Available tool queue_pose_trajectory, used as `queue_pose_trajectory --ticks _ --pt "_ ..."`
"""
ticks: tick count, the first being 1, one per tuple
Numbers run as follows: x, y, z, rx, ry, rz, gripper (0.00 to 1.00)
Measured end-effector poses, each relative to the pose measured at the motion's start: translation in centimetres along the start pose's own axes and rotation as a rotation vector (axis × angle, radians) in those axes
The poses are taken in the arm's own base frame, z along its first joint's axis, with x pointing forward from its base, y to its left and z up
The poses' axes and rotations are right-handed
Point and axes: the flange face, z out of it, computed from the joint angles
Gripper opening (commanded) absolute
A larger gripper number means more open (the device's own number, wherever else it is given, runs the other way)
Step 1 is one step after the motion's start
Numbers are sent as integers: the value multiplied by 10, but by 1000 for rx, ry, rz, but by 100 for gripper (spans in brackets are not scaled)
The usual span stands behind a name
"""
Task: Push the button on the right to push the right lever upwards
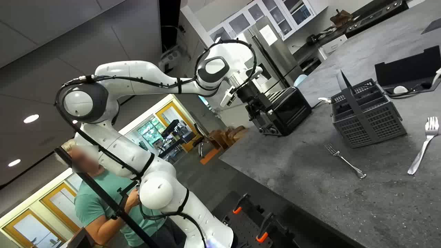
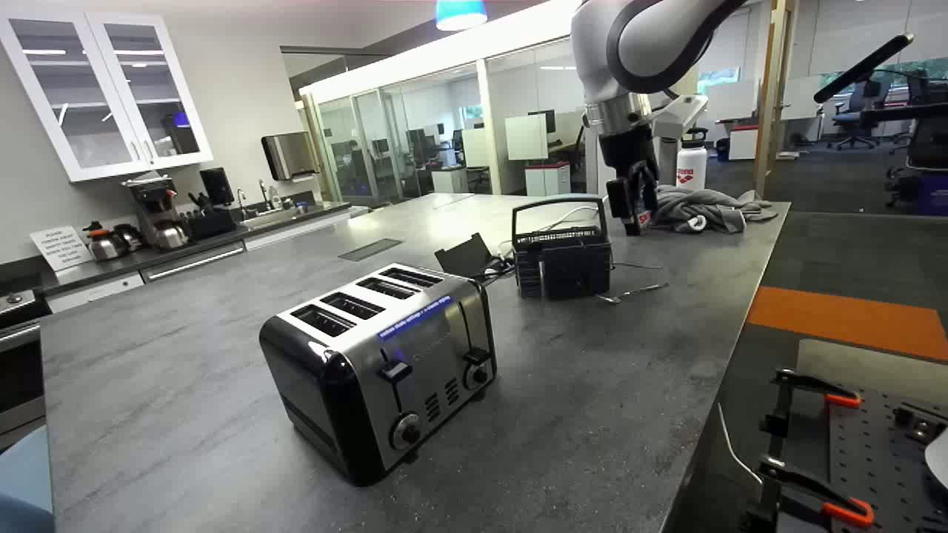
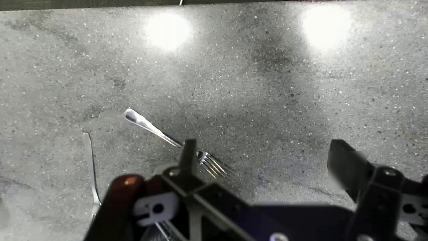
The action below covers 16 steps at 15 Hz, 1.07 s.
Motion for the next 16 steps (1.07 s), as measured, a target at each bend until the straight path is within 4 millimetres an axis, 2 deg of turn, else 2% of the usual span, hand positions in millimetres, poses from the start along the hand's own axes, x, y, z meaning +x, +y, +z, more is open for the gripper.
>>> queue_pose_trajectory --ticks 10,12,16 --pt "0 -3 -1 11 1 -1 100" --pt "-1 -13 -4 67 8 4 100" --pt "-10 -47 -16 223 75 20 100"
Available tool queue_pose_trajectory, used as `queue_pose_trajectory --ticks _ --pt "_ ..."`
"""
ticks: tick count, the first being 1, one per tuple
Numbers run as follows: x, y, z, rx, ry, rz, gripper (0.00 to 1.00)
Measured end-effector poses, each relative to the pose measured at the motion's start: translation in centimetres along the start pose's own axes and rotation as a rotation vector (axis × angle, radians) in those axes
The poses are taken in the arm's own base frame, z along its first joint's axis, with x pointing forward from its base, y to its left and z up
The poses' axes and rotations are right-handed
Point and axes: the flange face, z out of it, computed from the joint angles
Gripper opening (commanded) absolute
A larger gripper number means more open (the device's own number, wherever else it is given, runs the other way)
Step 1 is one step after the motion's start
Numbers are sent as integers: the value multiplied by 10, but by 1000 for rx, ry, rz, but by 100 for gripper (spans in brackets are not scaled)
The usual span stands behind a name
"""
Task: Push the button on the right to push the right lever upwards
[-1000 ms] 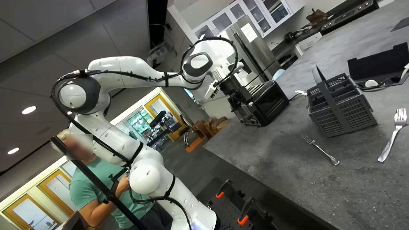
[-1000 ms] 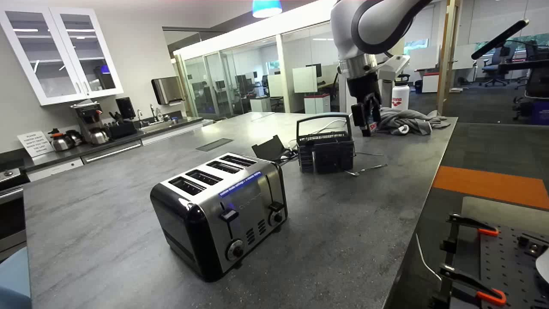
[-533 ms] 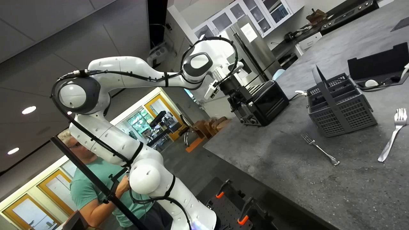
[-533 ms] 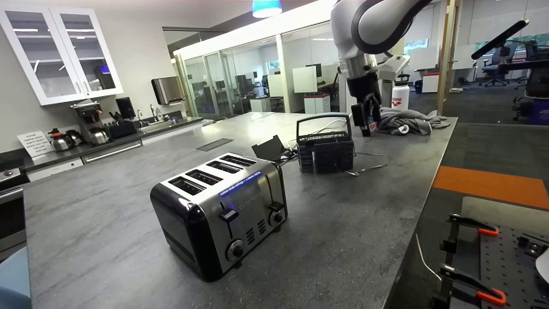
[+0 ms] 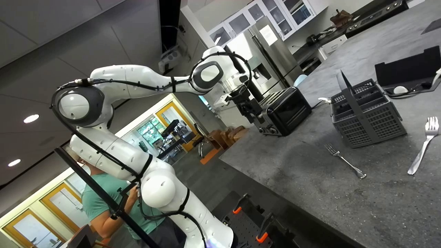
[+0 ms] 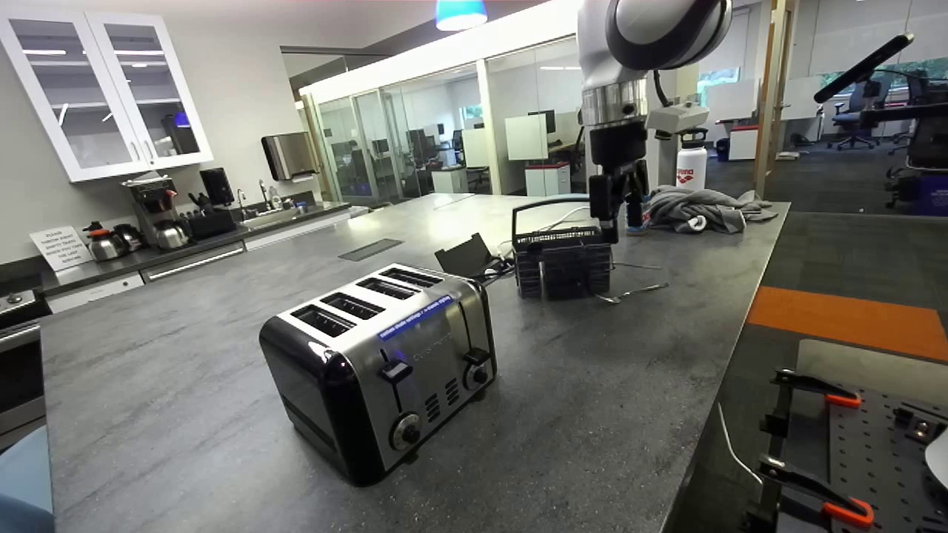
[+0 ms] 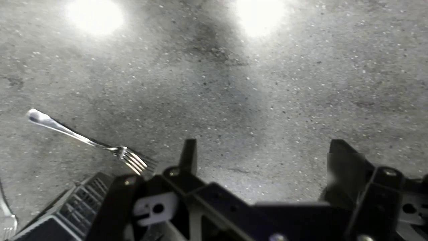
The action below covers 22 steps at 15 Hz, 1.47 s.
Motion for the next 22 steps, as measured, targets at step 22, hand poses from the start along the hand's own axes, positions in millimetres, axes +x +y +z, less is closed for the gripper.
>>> queue_pose_trajectory --ticks 22 --pt "-24 -114 19 52 316 -122 100"
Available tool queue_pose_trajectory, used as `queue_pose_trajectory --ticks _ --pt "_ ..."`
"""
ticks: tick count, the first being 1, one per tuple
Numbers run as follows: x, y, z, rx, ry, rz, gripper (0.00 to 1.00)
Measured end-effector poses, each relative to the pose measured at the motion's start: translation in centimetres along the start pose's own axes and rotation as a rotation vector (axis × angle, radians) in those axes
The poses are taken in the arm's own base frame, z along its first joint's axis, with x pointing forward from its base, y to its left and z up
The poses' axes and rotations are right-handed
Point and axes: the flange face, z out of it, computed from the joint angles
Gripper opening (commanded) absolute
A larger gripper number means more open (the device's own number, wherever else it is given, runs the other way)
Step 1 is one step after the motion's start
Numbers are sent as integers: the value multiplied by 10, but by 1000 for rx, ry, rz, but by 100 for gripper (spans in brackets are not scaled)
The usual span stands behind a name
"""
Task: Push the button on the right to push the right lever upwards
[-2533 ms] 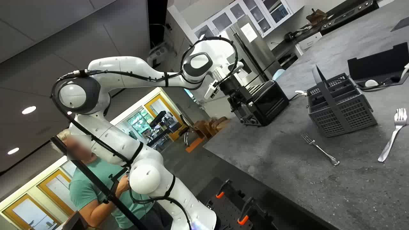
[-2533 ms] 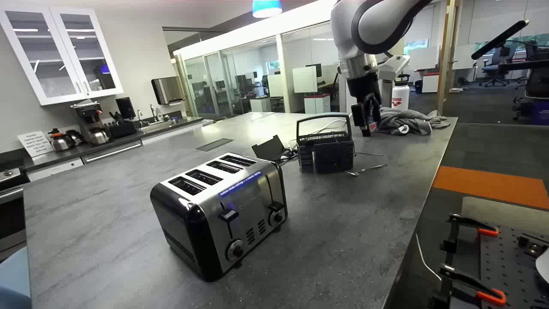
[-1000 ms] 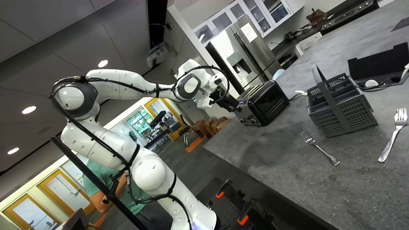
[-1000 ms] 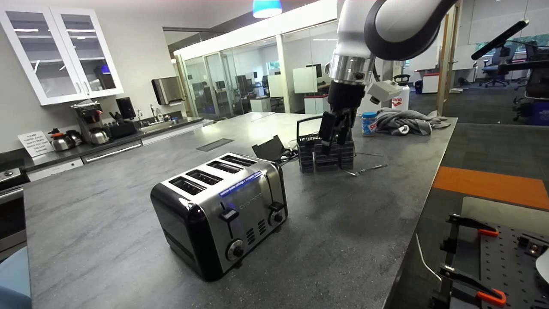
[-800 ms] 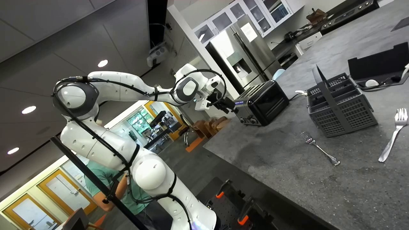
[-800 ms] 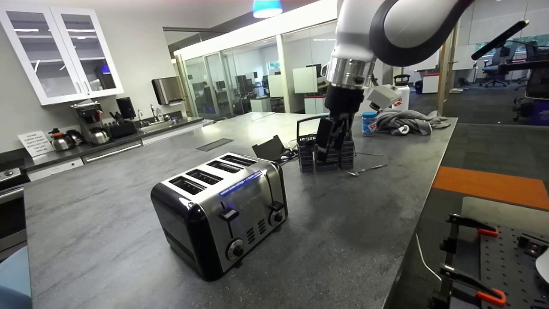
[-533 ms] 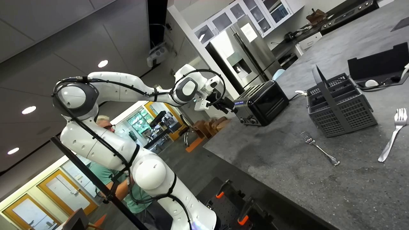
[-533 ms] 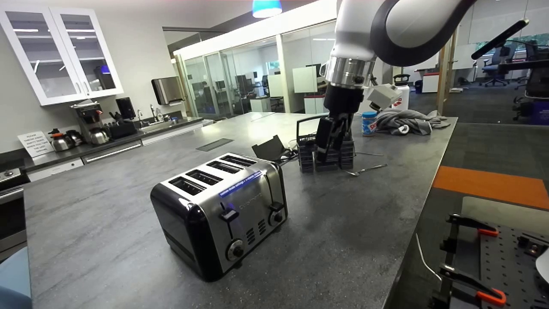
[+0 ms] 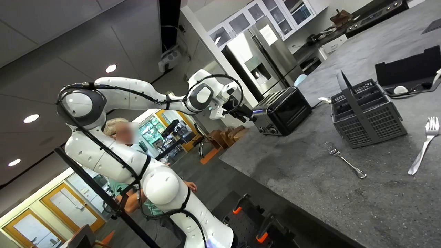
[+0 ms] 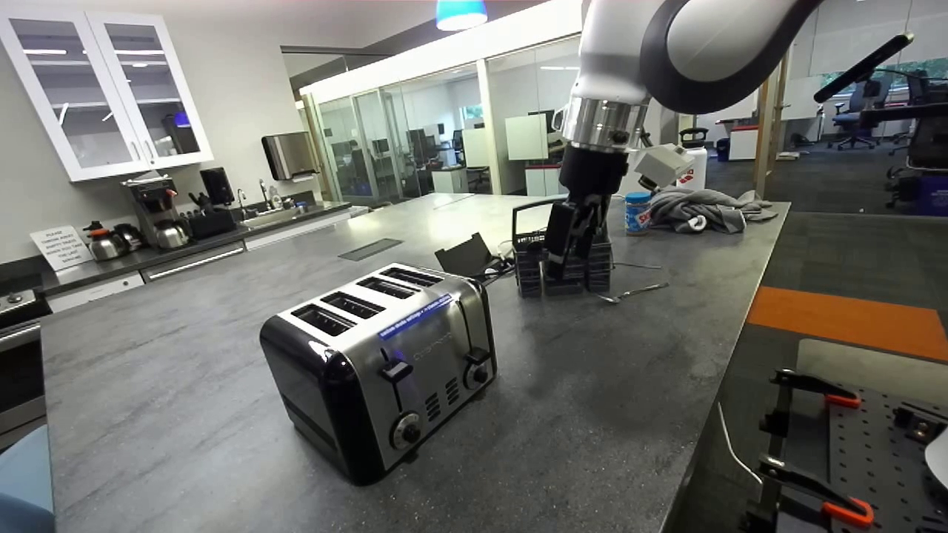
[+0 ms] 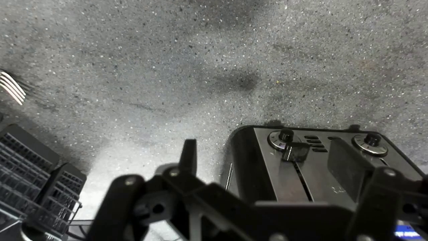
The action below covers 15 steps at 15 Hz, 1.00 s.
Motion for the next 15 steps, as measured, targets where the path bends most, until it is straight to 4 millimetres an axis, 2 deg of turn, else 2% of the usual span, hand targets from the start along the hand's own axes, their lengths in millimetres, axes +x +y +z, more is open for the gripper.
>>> queue_pose_trajectory --ticks 4,6,10,15 --pt "-2 -8 1 -14 -1 -10 100" --pt "-7 -26 4 -36 1 -10 74" --pt "-23 -65 11 -74 23 17 43" --pt "-34 -98 20 -80 81 28 5"
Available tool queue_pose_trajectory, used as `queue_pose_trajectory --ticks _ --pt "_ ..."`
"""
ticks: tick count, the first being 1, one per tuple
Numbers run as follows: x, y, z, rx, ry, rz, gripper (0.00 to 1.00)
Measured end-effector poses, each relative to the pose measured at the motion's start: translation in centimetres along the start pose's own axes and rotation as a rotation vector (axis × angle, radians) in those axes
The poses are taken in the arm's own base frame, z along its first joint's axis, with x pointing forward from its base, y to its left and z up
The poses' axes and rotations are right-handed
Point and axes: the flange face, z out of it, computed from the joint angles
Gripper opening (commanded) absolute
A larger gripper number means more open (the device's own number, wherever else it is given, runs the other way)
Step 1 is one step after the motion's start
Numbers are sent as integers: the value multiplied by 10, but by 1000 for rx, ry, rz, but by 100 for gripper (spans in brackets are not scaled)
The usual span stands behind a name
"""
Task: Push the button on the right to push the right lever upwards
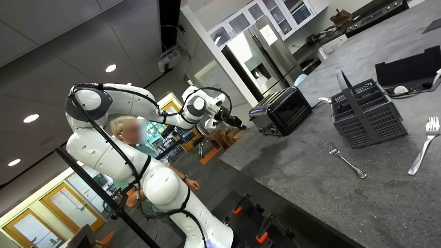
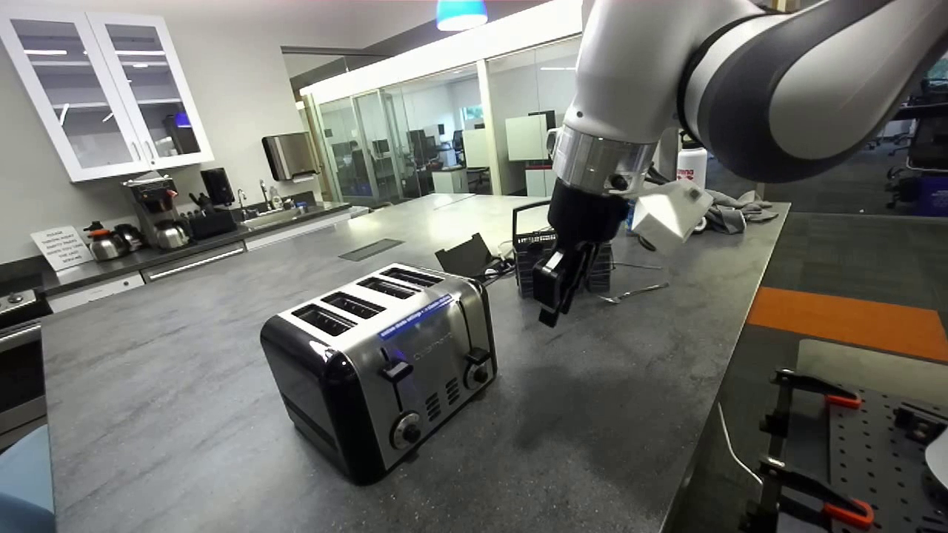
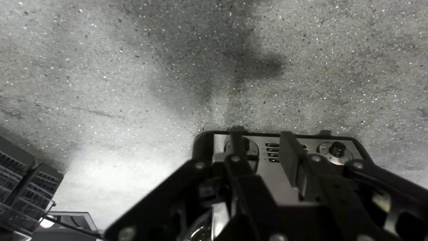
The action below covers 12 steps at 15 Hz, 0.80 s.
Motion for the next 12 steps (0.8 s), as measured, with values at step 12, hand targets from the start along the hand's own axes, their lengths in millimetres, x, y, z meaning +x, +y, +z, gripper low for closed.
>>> queue_pose_trajectory --ticks 12 --pt "7 -40 47 -19 89 -92 0"
